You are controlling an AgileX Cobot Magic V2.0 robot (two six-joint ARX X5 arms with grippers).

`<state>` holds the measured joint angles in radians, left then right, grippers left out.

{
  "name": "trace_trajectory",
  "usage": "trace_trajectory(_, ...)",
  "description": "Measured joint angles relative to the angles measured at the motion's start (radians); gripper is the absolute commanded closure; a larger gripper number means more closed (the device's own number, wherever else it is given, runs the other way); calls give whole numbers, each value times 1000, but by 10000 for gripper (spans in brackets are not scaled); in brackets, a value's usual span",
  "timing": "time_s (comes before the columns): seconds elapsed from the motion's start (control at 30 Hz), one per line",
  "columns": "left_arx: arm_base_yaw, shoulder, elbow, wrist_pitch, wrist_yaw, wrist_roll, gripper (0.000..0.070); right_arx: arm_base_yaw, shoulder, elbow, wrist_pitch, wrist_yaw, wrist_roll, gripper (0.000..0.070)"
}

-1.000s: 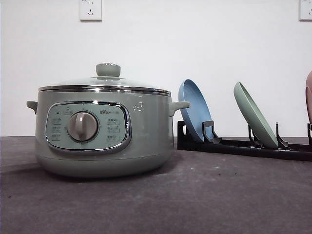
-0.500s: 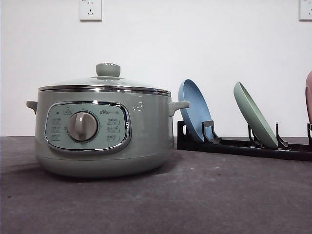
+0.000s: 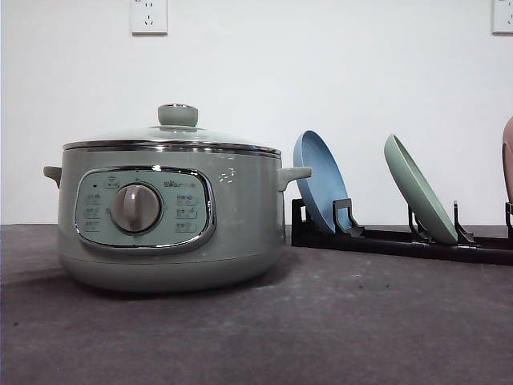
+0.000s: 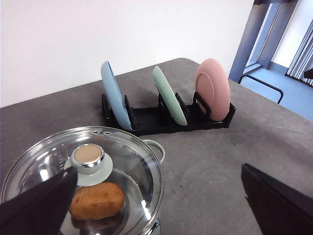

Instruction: Transfer potato from steamer to green plate

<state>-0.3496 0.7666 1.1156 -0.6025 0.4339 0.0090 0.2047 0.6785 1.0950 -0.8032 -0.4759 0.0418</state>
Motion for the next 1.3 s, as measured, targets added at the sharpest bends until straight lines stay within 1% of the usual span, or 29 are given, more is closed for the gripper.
trace_trajectory(0.27,0,0,0,0,0,-27,0,0,0,0,0,0,22,64)
trace_trajectory(0.43,0,0,0,-2,0,-34,0,0,2,0,1,0,72,65)
trace_trajectory(0.6,0,1,0,-14,0,-34,0,0,52,0,9,8,116,72)
trace_trajectory(0.8,0,13,0,-16,0,-36,0,-1,207,5,39,8,167,72)
trace_trajectory(0.9,0,13,0,-16,0,-37,0,-2,311,35,46,9,186,72)
trace_trajectory(1.07,0,13,0,-19,0,-38,0,-13,487,154,61,11,191,72)
trace_trajectory(1.3,0,13,0,-23,0,-45,0,-43,745,335,60,82,191,72)
